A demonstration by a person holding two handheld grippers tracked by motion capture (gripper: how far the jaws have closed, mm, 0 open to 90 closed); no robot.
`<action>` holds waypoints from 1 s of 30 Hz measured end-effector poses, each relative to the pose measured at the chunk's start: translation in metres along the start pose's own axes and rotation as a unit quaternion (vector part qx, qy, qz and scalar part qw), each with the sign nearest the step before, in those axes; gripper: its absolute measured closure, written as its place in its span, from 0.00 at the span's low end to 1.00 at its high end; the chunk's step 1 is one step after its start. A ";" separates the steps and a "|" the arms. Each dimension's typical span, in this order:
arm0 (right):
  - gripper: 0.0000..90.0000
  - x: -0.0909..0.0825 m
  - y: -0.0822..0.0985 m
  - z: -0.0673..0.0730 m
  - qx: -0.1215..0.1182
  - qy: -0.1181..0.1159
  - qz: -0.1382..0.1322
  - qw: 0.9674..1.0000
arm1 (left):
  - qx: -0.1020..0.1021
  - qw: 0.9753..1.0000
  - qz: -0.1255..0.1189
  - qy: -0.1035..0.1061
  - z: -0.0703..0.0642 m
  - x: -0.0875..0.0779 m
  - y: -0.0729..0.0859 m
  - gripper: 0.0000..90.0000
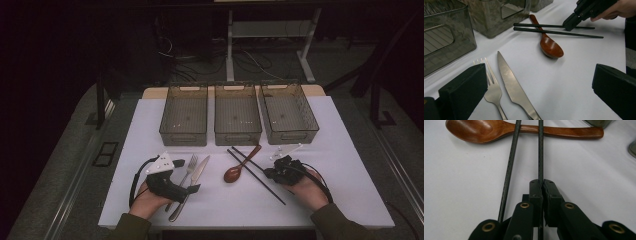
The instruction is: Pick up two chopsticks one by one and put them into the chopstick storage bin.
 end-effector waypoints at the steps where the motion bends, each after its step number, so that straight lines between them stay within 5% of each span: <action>1: 0.95 -0.001 0.000 -0.001 0.001 -0.002 -0.002 1.000 | 0.000 1.000 0.000 0.000 0.000 0.000 0.000 0.00; 30: 0.95 -0.031 -0.007 -0.002 0.015 -0.050 -0.061 0.997 | 0.001 1.000 -0.003 0.000 0.001 -0.001 0.001 0.00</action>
Point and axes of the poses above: each handheld gripper's, and its own axes: x roughly forward along the jaws, y roughly out of its underside, z roughly to its left, the point moved 7 cm from there along x, roughly forward along the jaws, and after that the axes turned 7 degrees about -z, right-handed, at the moved point
